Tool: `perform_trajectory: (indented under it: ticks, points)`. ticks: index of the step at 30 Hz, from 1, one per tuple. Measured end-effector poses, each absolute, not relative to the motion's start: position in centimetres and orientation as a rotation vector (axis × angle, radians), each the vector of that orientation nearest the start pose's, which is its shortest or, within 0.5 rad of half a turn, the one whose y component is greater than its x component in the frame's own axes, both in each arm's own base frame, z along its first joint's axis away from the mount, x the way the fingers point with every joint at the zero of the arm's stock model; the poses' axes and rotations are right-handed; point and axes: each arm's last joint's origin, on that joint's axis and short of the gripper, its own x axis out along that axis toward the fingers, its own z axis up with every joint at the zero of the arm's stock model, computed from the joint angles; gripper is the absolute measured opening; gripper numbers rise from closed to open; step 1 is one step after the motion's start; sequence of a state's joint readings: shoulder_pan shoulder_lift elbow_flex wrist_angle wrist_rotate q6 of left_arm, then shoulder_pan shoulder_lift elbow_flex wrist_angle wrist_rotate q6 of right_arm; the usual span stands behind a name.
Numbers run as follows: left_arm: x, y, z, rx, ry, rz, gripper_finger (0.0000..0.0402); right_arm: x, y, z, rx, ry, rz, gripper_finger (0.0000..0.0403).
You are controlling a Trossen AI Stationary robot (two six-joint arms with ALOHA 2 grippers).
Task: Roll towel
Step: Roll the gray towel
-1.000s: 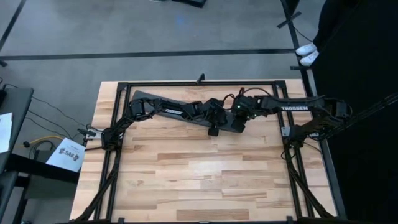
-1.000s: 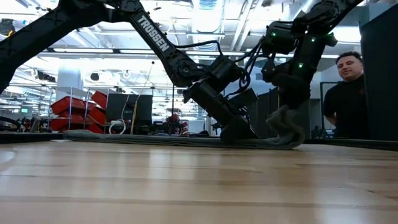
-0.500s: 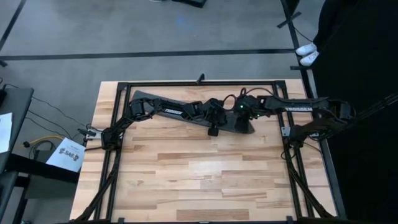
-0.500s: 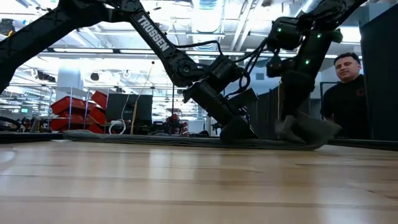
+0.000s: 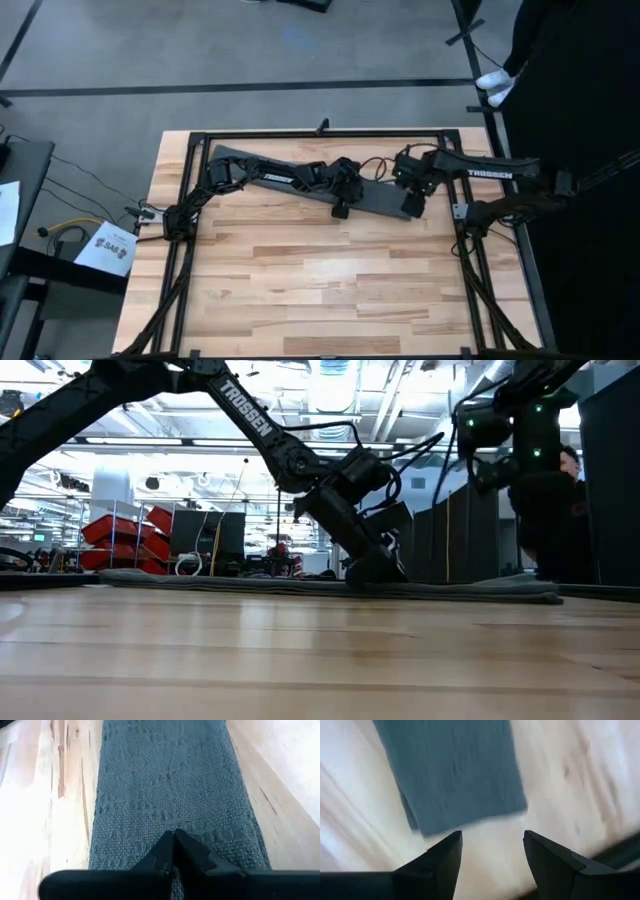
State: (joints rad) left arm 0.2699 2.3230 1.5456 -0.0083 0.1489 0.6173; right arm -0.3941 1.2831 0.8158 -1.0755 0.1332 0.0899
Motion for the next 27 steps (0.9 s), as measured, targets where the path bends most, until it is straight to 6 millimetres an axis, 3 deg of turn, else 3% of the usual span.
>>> perform_trajectory:
  ticks: [9, 13, 18, 24, 27]
  points:
    - [46.7, 10.6, 9.4, 0.477, 0.863, -0.165, 0.0006, 17.6, -5.6, 17.6, 0.206, 1.727, -0.394, 0.0199]
    - [46.5, 10.1, 9.9, 0.482, 0.884, -0.184, 0.0005, 18.3, -4.5, 17.8, 0.181, 1.682, -0.386, 0.0198]
    - [45.5, 8.9, 12.0, 0.467, 0.947, -0.236, 0.0005, 18.6, -3.2, 17.5, 0.194, 1.651, -0.416, 0.0196]
    - [44.1, 6.0, 13.6, 0.485, 0.967, -0.299, 0.0005, 18.6, -0.8, 15.6, 0.216, 1.590, -0.410, 0.0196]
    - [44.6, 4.5, 14.4, 0.509, 0.905, -0.308, 0.0005, 18.5, 0.7, 14.7, 0.225, 1.547, -0.403, 0.0196]
